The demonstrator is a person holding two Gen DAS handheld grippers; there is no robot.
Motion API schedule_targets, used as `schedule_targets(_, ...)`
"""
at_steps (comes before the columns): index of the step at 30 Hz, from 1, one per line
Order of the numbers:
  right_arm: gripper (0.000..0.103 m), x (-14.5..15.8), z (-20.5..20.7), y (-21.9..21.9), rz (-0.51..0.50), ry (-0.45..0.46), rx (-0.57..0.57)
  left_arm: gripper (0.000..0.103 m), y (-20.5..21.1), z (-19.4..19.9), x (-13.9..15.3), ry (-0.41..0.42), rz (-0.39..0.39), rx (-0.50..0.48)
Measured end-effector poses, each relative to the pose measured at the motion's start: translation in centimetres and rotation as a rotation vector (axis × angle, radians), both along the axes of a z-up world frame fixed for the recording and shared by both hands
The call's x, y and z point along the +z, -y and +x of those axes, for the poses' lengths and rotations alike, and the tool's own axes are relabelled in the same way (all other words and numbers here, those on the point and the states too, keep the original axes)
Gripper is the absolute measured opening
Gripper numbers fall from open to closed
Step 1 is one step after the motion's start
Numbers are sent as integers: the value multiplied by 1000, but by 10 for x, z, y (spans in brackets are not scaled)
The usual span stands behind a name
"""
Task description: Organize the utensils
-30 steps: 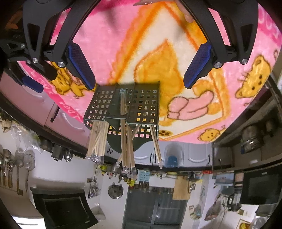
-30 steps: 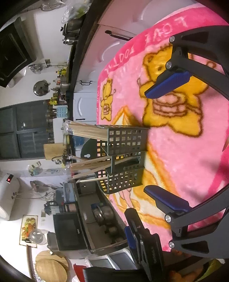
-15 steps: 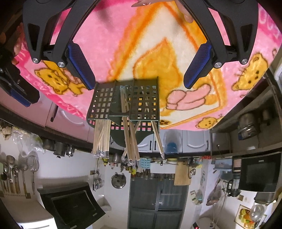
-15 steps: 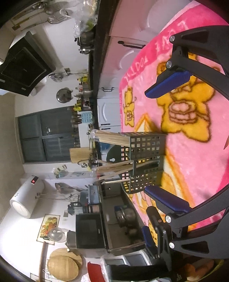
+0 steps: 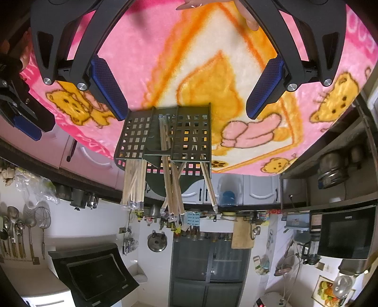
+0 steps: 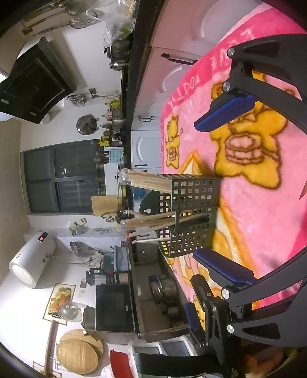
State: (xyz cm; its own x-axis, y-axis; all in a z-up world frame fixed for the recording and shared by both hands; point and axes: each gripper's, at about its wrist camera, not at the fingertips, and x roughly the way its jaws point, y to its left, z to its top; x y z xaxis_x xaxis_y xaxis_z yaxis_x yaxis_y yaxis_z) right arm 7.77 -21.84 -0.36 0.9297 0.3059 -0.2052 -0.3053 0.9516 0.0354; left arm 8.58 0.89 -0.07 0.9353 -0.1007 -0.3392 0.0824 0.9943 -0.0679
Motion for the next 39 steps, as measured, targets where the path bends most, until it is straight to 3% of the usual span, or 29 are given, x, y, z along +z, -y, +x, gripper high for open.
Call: schedule_targets(39, 96, -3, 1, 0, -3, -4, 3, 92, -1, 0, -1, -3, -5, 7)
